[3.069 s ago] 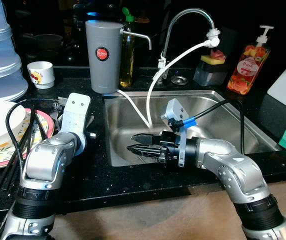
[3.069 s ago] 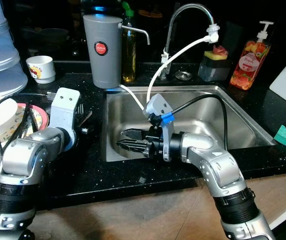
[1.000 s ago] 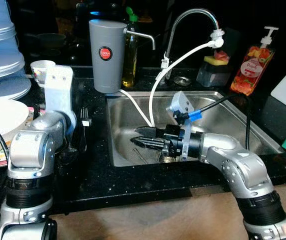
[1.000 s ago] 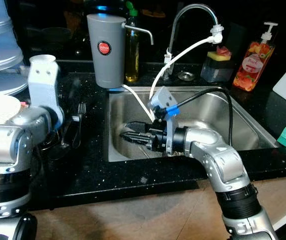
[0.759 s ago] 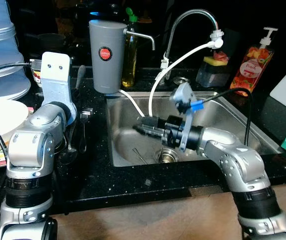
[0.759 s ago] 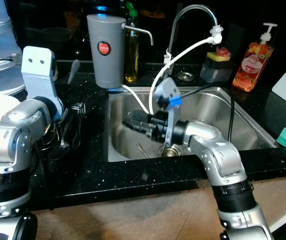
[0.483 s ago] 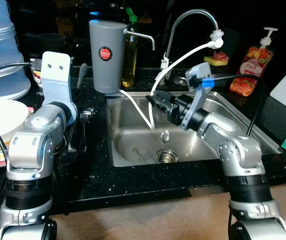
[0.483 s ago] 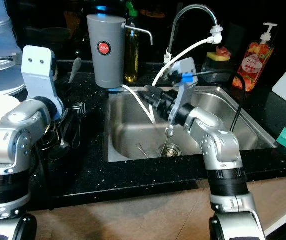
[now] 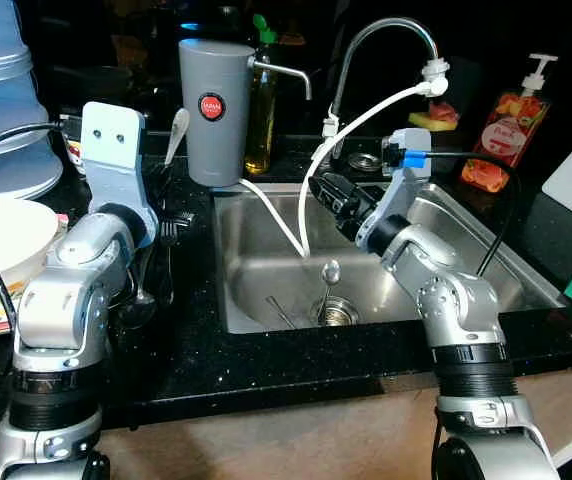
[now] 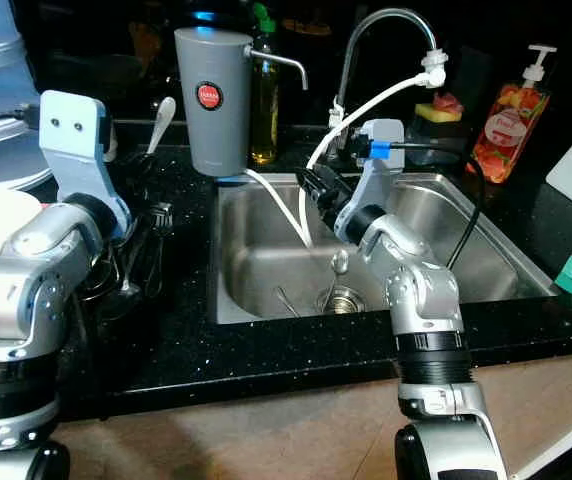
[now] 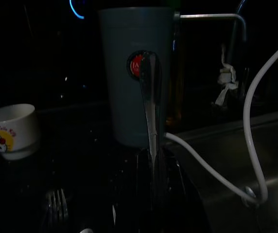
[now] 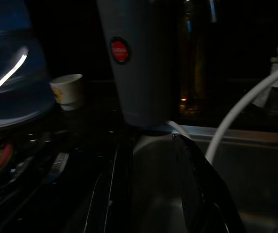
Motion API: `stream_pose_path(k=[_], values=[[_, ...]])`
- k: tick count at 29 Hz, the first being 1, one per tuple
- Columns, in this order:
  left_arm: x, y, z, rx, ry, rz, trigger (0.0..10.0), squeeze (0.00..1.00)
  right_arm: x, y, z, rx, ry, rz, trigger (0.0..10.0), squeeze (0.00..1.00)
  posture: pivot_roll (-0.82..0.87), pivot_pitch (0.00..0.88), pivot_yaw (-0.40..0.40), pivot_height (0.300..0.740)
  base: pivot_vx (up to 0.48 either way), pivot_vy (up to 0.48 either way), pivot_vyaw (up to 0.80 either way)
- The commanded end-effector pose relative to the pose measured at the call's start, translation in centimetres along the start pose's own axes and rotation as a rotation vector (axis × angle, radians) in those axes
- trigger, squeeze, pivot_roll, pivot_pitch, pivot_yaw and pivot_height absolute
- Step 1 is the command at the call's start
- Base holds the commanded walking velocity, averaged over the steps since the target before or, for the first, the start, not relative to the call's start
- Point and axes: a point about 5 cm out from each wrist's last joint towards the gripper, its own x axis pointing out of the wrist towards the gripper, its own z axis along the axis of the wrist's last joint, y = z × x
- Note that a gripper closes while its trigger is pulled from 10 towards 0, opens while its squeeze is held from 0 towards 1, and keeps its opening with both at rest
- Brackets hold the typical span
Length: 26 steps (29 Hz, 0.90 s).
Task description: Kitchen organization
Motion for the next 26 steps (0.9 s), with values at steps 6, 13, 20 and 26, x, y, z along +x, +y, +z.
stream_pose_path(k=[6, 13, 20, 26], values=[[0.1, 0.1, -0.3, 0.012, -0.031, 0.043, 1.4, 0.00, 0.0, -0.4, 0.0, -0.032, -0.006, -0.035, 10.0, 0.00, 0.00, 0.025, -0.050, 0.740, 0.000, 0.000, 0.00], [0.2, 0.6, -0.5, 0.033, -0.054, 0.080, 10.0, 0.00, 0.2, -0.7, 0.0, -0.026, -0.011, -0.067, 10.0, 0.00, -0.01, 0.020, -0.048, 0.740, 0.000, 0.000, 0.00], [0.3, 1.0, -1.2, 0.096, -0.025, 0.088, 10.0, 0.00, 0.4, -0.9, 0.1, 0.104, -0.022, -0.079, 10.0, 0.00, -0.01, 0.026, -0.046, 0.740, 0.000, 0.000, 0.00], [0.6, 0.7, -1.0, 0.035, -0.085, 0.022, 10.0, 0.00, 0.4, 0.3, 1.2, 0.151, -0.075, 0.029, 10.0, 0.00, -0.01, 0.017, -0.032, 0.740, 0.000, 0.000, 0.00]])
